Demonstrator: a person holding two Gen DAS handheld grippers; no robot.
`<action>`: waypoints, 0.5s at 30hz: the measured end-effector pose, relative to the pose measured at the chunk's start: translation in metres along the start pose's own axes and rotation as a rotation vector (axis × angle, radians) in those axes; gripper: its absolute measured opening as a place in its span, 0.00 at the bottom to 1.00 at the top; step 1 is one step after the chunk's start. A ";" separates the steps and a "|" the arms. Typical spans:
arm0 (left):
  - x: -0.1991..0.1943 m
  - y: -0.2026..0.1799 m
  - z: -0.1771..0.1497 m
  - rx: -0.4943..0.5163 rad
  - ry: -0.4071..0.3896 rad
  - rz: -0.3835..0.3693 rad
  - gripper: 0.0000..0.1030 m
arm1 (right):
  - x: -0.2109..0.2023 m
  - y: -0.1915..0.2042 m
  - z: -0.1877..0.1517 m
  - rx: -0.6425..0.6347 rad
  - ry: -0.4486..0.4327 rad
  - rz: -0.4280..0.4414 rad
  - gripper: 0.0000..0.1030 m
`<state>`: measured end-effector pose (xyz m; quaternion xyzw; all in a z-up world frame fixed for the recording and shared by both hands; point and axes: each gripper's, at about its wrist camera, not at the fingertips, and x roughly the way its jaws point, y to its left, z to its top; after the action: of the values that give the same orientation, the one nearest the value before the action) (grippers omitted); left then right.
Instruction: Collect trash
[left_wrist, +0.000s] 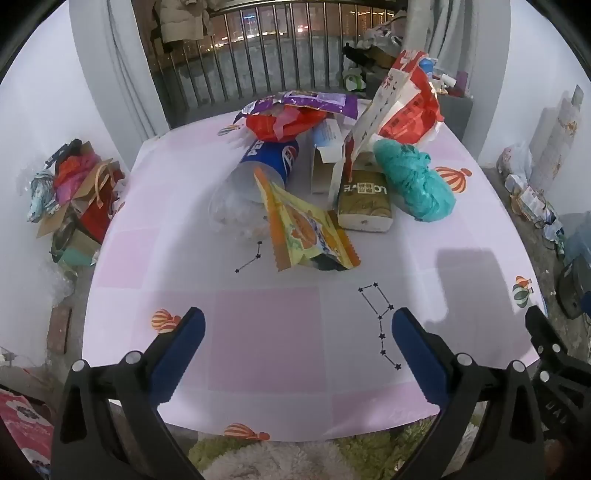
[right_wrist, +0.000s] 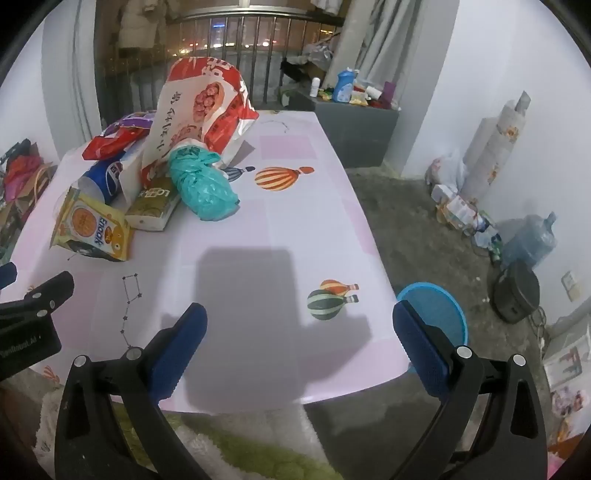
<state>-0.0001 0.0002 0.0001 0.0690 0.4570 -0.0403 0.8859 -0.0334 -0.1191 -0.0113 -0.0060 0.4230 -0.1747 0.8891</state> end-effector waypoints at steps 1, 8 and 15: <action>0.000 0.000 0.000 0.000 0.002 -0.003 0.96 | 0.001 0.001 0.000 -0.001 0.002 -0.001 0.93; 0.005 -0.001 -0.009 0.004 0.022 -0.016 0.96 | 0.005 0.003 -0.001 0.005 0.011 0.004 0.93; 0.007 -0.007 -0.008 0.027 0.042 -0.020 0.96 | 0.012 -0.008 -0.020 0.023 0.020 -0.005 0.93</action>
<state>-0.0034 -0.0057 -0.0110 0.0772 0.4757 -0.0539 0.8746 -0.0437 -0.1273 -0.0315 0.0048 0.4298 -0.1820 0.8844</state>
